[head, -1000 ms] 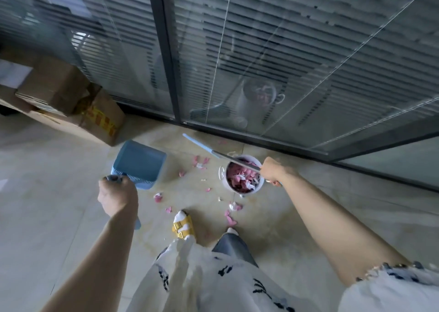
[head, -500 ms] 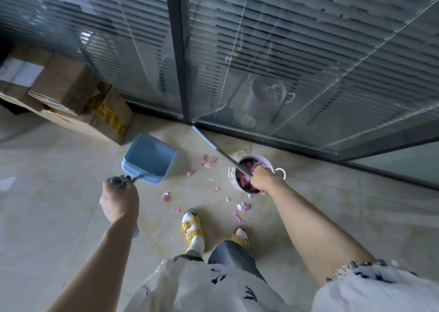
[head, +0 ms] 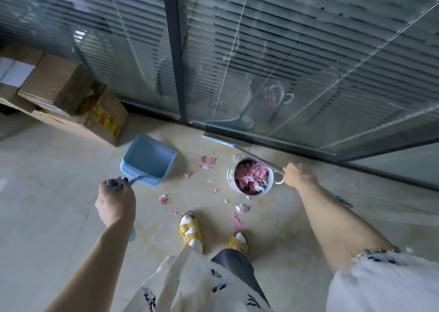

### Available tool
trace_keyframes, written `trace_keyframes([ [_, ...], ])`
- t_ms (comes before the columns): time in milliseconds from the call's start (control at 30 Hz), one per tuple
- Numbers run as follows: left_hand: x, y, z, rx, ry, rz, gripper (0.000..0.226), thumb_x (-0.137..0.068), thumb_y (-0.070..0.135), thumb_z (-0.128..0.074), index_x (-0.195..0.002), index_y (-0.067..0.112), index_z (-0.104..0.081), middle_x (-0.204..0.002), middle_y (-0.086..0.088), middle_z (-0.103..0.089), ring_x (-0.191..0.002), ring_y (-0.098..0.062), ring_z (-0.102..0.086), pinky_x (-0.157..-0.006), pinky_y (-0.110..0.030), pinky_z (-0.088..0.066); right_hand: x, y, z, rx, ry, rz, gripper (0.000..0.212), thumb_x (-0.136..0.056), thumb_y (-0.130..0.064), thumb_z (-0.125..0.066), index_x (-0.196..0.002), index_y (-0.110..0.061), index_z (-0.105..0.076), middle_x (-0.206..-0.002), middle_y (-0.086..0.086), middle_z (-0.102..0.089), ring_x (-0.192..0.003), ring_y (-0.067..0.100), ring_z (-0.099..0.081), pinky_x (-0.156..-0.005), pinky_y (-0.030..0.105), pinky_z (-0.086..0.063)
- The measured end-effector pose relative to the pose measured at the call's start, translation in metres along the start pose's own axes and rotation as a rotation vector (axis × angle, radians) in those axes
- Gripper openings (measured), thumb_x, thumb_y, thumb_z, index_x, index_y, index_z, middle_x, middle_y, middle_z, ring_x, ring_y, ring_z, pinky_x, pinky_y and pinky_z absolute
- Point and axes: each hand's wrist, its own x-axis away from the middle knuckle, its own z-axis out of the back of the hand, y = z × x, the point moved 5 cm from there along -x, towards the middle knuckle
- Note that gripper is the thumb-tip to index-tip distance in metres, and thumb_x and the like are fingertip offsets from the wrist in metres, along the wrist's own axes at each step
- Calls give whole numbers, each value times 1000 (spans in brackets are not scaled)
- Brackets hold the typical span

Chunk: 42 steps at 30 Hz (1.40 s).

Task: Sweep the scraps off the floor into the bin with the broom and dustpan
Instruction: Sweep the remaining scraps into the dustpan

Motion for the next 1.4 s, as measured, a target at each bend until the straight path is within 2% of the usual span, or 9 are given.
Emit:
trace_keyframes([
  [200, 1, -5, -7, -19, -5, -11, 28, -92, 20, -51, -112, 2, -58, -112, -24, -63, -106, -41, -57, -92, -41, -44, 15, -15, -34, -218, -164, 80, 22, -89, -14, -47, -104, -5, -60, -85, 14, -55, -50, 24, -53, -38, 16, -36],
  [300, 9, 2, -13, 14, -9, 5, 28, -92, 19, -51, -114, 2, -57, -115, -23, -62, -108, -40, -57, -93, -40, -44, 16, 0, -24, -290, -175, 37, 20, -88, -17, -46, -98, -6, -59, -65, 13, -52, -35, 19, -44, -34, 12, -32],
  [433, 10, 3, -13, 54, 5, 53, 30, -91, 20, -52, -113, 0, -57, -117, -23, -62, -111, -38, -57, -96, -39, -43, 17, 20, 4, -267, -141, 12, 23, -91, -26, -46, -90, -10, -63, -56, 9, -49, -44, 19, -44, -47, 20, -34],
  [667, 11, 2, -14, 52, 24, 36, 28, -92, 19, -52, -109, -1, -58, -113, -24, -63, -107, -39, -57, -92, -39, -44, -3, 4, 8, -85, 23, 17, 38, -92, -13, -44, -125, -19, -61, -125, 14, -59, -115, 32, -57, -93, 38, -46],
  [867, 7, -6, -11, 34, 53, 22, 26, -90, 21, -53, -104, 0, -58, -106, -25, -65, -102, -40, -60, -89, -40, -47, 4, -20, -26, -20, -71, 107, 34, -93, -21, -48, -123, -9, -57, -121, 14, -61, -111, 32, -59, -86, 34, -48],
  [1033, 12, 0, -17, 41, 38, 28, 28, -91, 22, -52, -107, 0, -58, -108, -23, -64, -103, -40, -60, -89, -42, -47, 2, -14, -7, -249, -187, 98, 14, -88, -11, -46, -84, -1, -55, -62, 15, -54, -48, 22, -49, -46, 21, -39],
  [1200, 19, 7, -23, 54, 33, 55, 30, -92, 21, -51, -111, -1, -58, -114, -25, -63, -108, -40, -58, -94, -41, -45, -6, 14, 29, -201, -128, 90, 30, -95, -13, -46, -114, 1, -64, -67, 14, -55, -47, 23, -46, -30, 13, -33],
  [1300, 20, 9, -26, 53, 37, 68, 30, -91, 21, -52, -110, -2, -58, -114, -25, -62, -108, -40, -58, -94, -41, -45, -12, 11, 32, -155, -30, 94, 34, -96, -17, -46, -126, -7, -58, -118, 20, -60, -102, 34, -61, -82, 26, -51],
  [1400, 22, 10, -28, 49, 34, 72, 31, -91, 23, -52, -109, -1, -58, -114, -25, -63, -107, -40, -58, -94, -41, -45, -16, 4, 23, -107, -25, 73, 41, -94, -14, -43, -133, -15, -55, -131, 14, -54, -115, 32, -55, -90, 33, -45],
])
